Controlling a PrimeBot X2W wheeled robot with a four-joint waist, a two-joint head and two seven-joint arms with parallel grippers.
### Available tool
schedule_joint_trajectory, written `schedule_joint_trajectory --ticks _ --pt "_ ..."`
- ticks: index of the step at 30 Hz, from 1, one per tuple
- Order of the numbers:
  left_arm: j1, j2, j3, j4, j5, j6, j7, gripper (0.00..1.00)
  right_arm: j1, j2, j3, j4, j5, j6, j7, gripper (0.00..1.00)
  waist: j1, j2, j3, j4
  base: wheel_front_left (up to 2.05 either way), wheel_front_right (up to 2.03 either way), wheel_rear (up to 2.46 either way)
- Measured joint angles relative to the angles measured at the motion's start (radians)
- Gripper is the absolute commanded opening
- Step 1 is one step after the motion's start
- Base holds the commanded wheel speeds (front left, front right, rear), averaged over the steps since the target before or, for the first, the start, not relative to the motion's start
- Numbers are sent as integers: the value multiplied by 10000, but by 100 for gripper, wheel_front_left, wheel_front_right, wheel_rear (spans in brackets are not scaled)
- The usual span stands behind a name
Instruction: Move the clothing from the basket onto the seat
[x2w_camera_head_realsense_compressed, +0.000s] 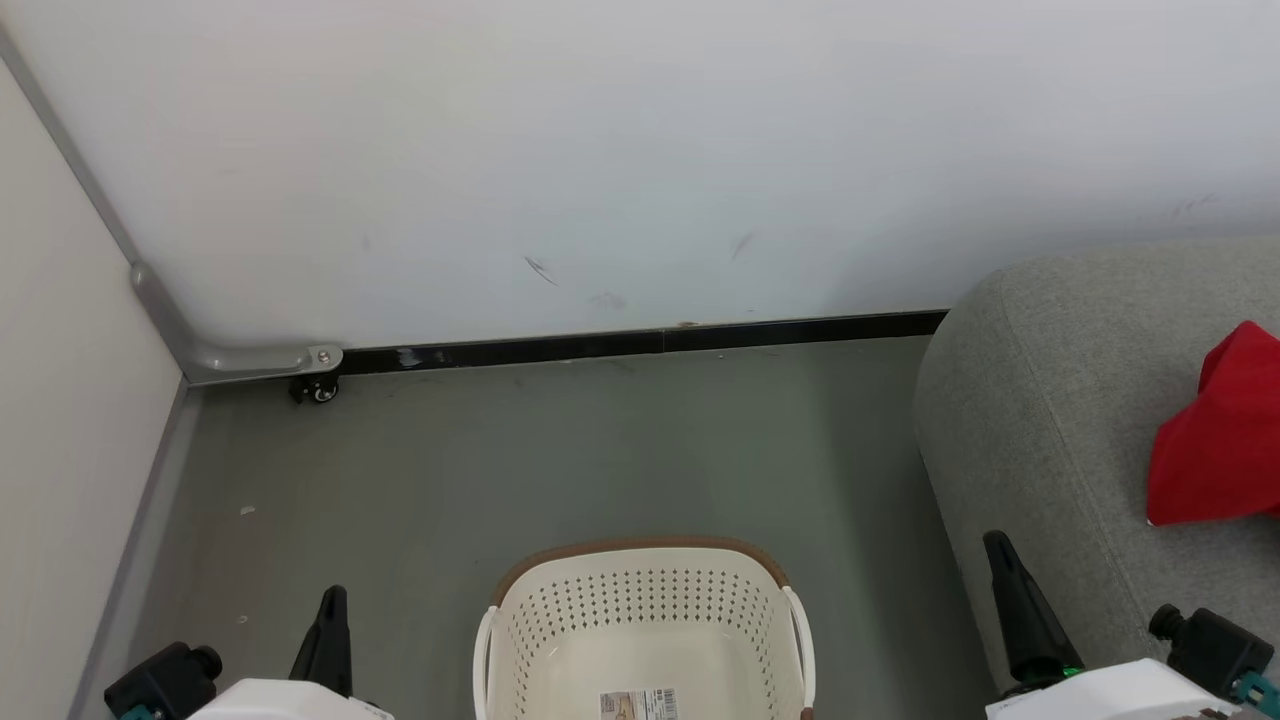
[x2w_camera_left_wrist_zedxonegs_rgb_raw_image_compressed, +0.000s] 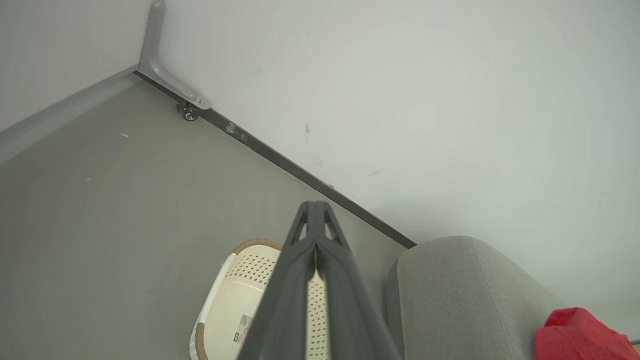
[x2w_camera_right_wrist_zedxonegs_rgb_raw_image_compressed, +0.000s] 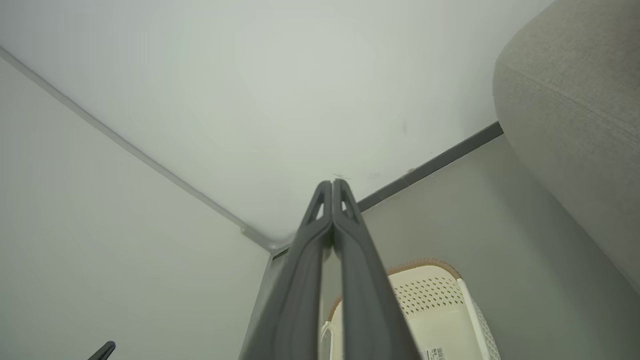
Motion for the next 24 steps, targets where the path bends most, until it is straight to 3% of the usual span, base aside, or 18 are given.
schedule_joint_trajectory --ticks 18,24 --pt "-181 -320 729 54 -2326 -780 616 0 -424 -211 -251 105 2938 -2 274 0 -98 0 152 43 0 0 0" --pt "-220 -389 934 88 -2961 -976 788 0 -602 -240 -295 134 3730 -2 364 0 -115 0 204 56 0 0 0"
